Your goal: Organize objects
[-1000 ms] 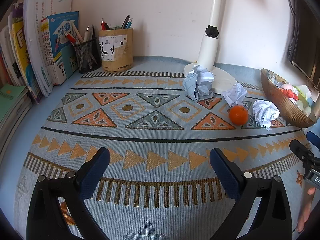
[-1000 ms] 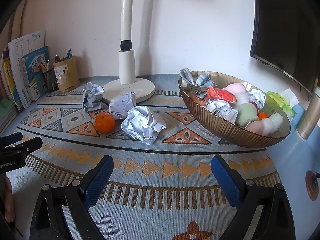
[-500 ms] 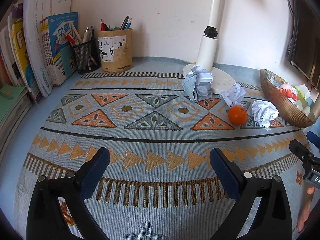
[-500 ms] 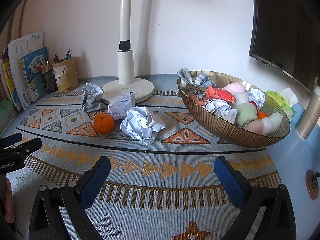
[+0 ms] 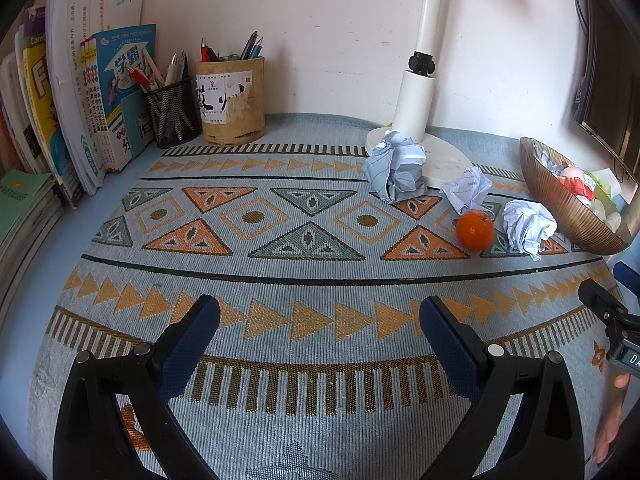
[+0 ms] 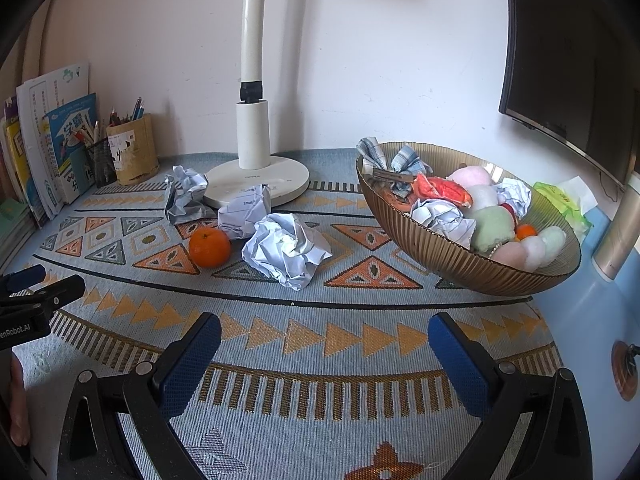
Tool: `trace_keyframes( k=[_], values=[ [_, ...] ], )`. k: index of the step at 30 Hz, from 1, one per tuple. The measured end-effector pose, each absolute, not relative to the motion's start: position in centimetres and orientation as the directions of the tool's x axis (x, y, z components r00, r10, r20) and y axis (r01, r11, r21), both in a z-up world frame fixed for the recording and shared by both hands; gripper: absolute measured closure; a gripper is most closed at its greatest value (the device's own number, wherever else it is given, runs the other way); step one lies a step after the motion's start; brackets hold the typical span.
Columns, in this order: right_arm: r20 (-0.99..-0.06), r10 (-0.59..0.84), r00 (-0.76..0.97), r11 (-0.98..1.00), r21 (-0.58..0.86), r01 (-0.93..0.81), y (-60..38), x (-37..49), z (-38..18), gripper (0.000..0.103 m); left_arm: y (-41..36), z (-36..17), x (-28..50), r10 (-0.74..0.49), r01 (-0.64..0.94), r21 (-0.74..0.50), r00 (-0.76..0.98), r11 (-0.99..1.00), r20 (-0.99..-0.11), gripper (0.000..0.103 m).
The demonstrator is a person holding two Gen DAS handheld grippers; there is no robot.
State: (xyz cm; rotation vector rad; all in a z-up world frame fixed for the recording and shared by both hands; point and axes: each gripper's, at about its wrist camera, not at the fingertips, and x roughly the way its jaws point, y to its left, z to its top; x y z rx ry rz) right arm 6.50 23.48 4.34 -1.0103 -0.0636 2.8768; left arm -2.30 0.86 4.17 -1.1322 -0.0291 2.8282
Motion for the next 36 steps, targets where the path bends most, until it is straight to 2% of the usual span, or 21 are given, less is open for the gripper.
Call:
trace_keyframes(
  k=[36],
  values=[
    [-0.606, 0.096, -0.79, -0.995, -0.081, -0.059, 23.17, 6.78, 4.5, 0.0, 0.81, 4.01, -2.54, 0.09, -0.073, -0.055, -0.711, -0.996, -0.697, 0.003]
  ],
)
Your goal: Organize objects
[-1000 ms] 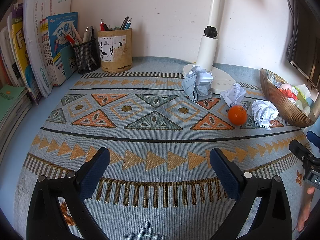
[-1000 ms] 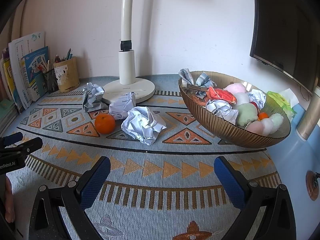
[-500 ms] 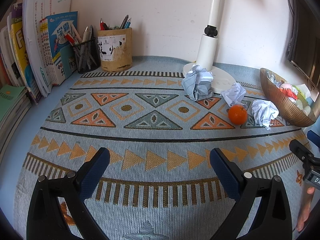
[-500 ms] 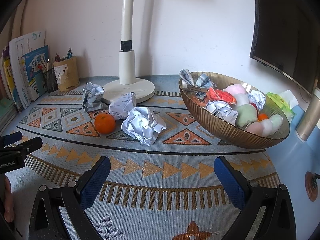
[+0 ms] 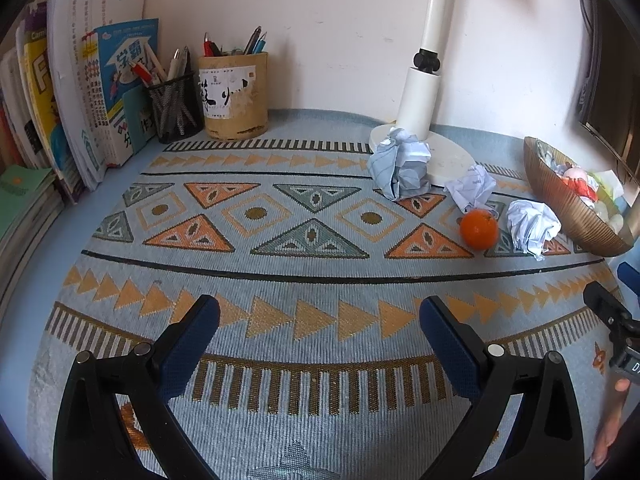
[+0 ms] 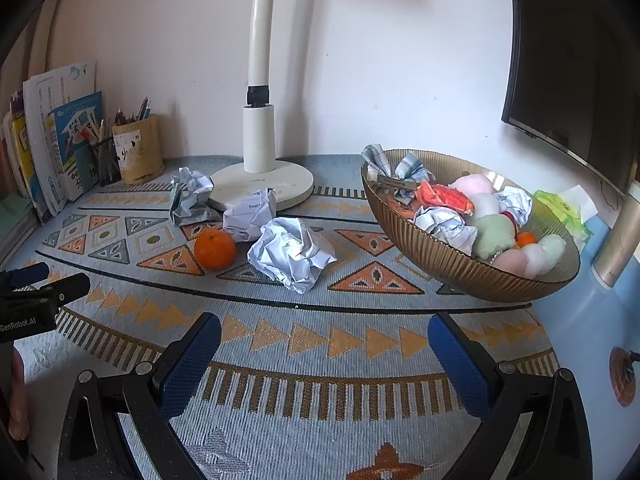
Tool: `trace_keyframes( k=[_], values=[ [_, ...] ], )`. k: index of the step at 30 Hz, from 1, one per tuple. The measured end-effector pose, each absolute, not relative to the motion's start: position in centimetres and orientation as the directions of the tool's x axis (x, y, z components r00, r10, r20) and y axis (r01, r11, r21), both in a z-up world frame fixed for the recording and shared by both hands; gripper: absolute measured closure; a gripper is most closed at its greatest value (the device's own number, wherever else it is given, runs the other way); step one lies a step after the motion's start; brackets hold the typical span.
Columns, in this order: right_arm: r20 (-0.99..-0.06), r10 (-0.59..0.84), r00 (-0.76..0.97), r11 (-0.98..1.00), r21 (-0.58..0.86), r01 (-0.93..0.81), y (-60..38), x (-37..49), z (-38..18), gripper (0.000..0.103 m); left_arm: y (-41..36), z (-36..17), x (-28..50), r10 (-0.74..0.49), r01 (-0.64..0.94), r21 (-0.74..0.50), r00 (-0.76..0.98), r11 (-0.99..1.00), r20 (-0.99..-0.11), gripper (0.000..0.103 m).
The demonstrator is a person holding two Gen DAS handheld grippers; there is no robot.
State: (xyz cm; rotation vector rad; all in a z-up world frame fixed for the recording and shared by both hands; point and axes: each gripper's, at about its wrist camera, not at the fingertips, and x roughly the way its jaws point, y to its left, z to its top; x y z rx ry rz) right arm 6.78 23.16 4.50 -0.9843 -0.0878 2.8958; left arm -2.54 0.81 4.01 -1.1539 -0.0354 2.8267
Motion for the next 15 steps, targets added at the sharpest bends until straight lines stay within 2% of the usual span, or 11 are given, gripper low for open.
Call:
trace_keyframes(
  k=[15],
  values=[
    [-0.605, 0.139, -0.784, -0.99, -0.056, -0.133, 24.4, 6.8, 4.5, 0.0, 1.2, 4.0, -2.2, 0.121, -0.119, -0.052, -0.705, -0.992, -0.699, 0.003]
  ],
)
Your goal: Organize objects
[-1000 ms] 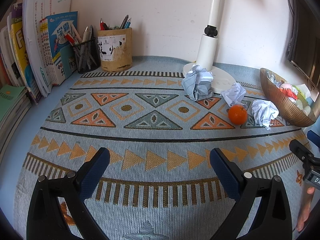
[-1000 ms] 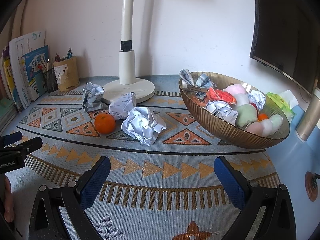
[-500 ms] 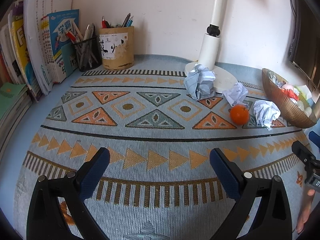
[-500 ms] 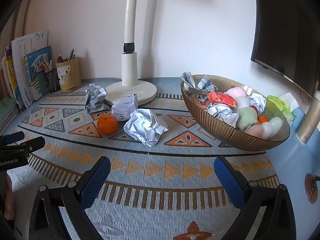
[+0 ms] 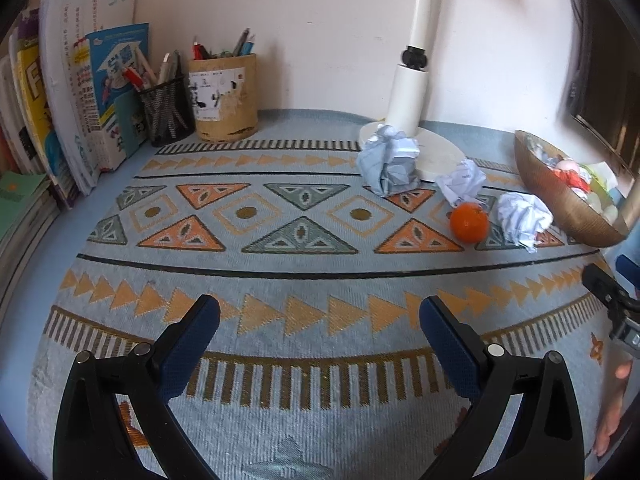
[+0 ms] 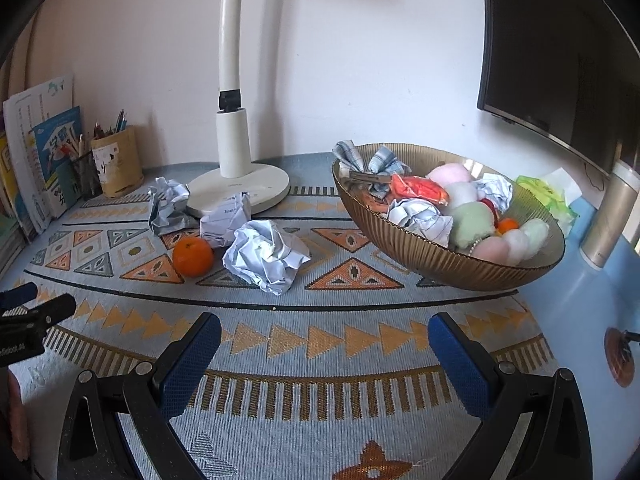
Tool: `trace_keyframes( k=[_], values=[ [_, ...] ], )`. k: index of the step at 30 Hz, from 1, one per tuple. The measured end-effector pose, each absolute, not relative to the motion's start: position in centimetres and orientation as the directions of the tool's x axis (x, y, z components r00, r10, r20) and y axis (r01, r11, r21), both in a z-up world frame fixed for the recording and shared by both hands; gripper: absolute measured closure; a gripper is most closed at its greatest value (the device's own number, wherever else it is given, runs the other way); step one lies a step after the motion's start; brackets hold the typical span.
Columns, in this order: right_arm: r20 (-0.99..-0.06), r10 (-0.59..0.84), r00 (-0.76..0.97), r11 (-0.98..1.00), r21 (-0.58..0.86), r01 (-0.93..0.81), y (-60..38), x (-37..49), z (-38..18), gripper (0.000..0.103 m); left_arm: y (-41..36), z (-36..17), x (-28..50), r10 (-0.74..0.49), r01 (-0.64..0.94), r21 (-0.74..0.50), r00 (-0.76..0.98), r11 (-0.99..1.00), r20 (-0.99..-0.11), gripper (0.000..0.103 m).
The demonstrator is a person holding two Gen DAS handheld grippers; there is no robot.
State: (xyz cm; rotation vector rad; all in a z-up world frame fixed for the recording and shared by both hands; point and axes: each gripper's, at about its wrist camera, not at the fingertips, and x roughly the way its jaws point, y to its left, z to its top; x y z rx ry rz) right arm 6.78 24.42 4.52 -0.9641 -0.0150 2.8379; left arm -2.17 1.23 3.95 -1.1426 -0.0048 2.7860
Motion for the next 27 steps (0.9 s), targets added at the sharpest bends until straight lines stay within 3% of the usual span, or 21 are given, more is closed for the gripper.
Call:
trace_keyframes(
  k=[15, 22, 27],
  values=[
    [-0.556, 0.141, -0.819, -0.989, -0.123, -0.087, 22.8, 7.8, 5.0, 0.0, 2.3, 3.3, -2.5, 0.097, -0.143, 0.0, -0.671, -0.99, -0.735, 0.003],
    [-0.599, 0.102, -0.794, -0.992, 0.0, -0.127, 25.4, 6.9, 4.9, 0.0, 2.0, 3.4, -2.5, 0.106, -0.137, -0.016, -0.678, -0.99, -0.728, 0.003],
    [-0.603, 0.14, -0.785, -0.988, -0.031, -0.151, 25.2, 6.7, 4.7, 0.0, 2.1, 3.6, -2.3, 0.121, -0.149, -0.024, -0.687, -0.988, -0.716, 0.003]
  ],
)
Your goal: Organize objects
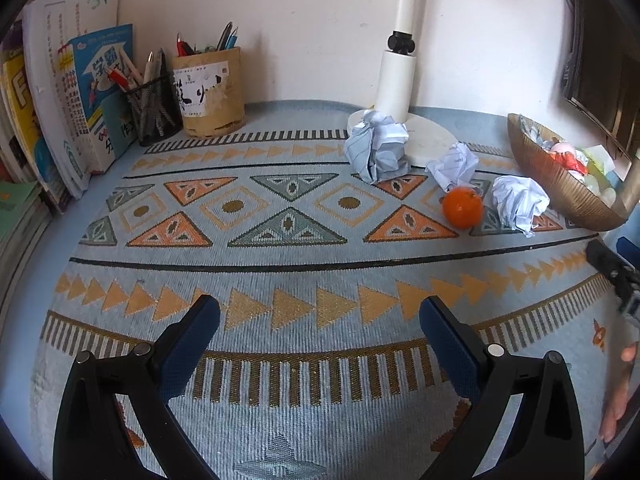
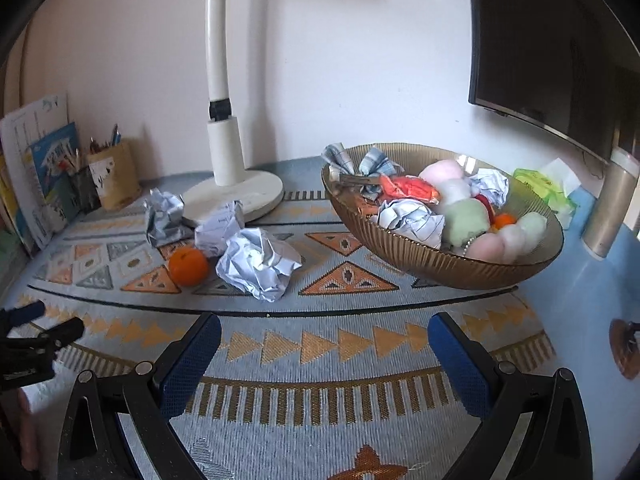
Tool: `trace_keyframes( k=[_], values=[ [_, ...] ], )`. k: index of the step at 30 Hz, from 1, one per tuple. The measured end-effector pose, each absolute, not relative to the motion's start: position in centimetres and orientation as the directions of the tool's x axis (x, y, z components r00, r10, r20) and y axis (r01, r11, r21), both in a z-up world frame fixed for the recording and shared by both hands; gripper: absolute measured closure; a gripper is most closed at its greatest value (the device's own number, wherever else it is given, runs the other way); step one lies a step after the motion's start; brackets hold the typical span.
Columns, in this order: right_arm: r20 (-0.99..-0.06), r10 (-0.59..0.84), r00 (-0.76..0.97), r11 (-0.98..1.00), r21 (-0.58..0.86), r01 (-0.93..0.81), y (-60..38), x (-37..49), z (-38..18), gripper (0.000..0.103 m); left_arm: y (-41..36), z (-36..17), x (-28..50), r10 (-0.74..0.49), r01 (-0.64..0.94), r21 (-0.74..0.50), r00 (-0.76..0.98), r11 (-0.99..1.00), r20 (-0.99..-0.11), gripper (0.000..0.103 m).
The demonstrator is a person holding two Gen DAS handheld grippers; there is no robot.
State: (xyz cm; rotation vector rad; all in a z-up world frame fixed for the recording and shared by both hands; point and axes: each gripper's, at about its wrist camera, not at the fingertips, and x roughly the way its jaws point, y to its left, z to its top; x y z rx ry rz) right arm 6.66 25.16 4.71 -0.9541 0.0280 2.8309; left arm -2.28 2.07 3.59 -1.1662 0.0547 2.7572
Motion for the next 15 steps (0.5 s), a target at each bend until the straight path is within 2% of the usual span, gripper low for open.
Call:
trace_keyframes(
  k=[6, 15],
  values=[
    [-0.569, 0.185, -0.801, -0.983, -0.109, -0.149, 23.9, 7.0, 5.0, 0.0, 2.5, 3.7, -2.1, 0.119, -0.163, -0.007, -0.692, -0.987, -0.712, 0.003],
    [-0.565, 0.196, -0.801, -0.981, -0.114, -0.159, 23.8, 7.1, 5.0, 0.0, 2.2, 3.7, -2.0, 0.124, -0.157, -0.02, -0.694, -0.987, -0.709, 0.003]
  ],
)
